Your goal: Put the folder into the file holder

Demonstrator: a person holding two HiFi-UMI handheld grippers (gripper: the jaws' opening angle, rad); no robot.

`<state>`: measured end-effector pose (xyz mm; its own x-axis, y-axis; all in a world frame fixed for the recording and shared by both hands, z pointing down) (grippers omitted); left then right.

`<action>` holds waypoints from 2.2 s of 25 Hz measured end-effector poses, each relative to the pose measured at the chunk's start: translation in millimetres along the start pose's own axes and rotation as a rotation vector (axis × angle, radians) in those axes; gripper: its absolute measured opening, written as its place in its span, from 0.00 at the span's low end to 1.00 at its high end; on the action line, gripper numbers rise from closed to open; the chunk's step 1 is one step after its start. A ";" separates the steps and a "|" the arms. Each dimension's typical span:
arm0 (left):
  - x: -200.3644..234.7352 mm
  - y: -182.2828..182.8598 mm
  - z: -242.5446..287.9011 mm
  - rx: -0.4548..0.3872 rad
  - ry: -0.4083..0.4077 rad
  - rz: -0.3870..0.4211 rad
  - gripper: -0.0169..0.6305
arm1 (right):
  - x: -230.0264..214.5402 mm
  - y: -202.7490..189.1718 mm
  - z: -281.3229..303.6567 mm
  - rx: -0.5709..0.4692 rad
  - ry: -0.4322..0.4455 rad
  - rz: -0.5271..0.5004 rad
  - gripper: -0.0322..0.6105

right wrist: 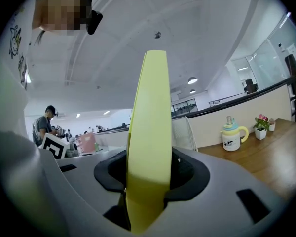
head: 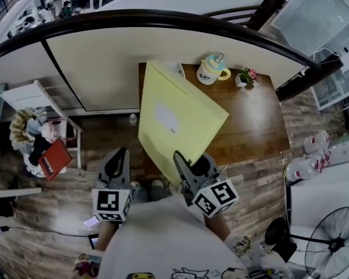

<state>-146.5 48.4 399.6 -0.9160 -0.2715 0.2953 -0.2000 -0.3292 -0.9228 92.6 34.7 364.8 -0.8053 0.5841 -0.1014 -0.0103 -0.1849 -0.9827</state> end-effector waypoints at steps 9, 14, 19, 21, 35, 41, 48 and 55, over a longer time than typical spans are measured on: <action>-26.0 -0.4 19.7 0.003 -0.073 0.024 0.05 | -27.1 5.2 -31.9 -0.032 -0.089 0.024 0.32; -37.5 0.8 25.3 -0.005 -0.094 0.033 0.05 | -40.5 9.8 -43.7 -0.053 -0.115 0.037 0.32; -39.7 4.0 29.9 -0.004 -0.109 0.039 0.05 | -48.3 20.3 -50.1 -0.092 -0.139 0.074 0.32; -40.3 6.4 31.7 -0.005 -0.113 0.035 0.05 | -51.1 25.4 -52.4 -0.104 -0.155 0.072 0.32; -43.3 3.6 39.7 0.005 -0.102 0.036 0.05 | -73.2 32.6 -29.2 -0.122 -0.186 0.004 0.32; -42.1 2.7 45.8 0.014 -0.106 0.035 0.05 | -73.6 37.0 -19.1 -0.137 -0.176 -0.004 0.32; -41.6 3.6 51.2 0.019 -0.104 0.036 0.05 | -75.9 43.8 -8.1 -0.147 -0.156 -0.037 0.32; -38.4 7.8 55.2 0.018 -0.097 0.036 0.05 | -79.5 49.7 10.3 -0.165 -0.146 -0.078 0.32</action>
<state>-93.7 6.3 394.7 -0.8845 -0.3691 0.2852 -0.1606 -0.3332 -0.9291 150.1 -29.1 325.6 -0.8834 0.4685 -0.0122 0.0111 -0.0051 -0.9999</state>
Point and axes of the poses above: the fingertips, and each gripper's own axes: z forward along the fingers, x to its left, y out of its top, the point moved 8 cm from there along -z, backward along the fingers, and after that the axes turned 10 degrees about -z, right-handed, at the moved point
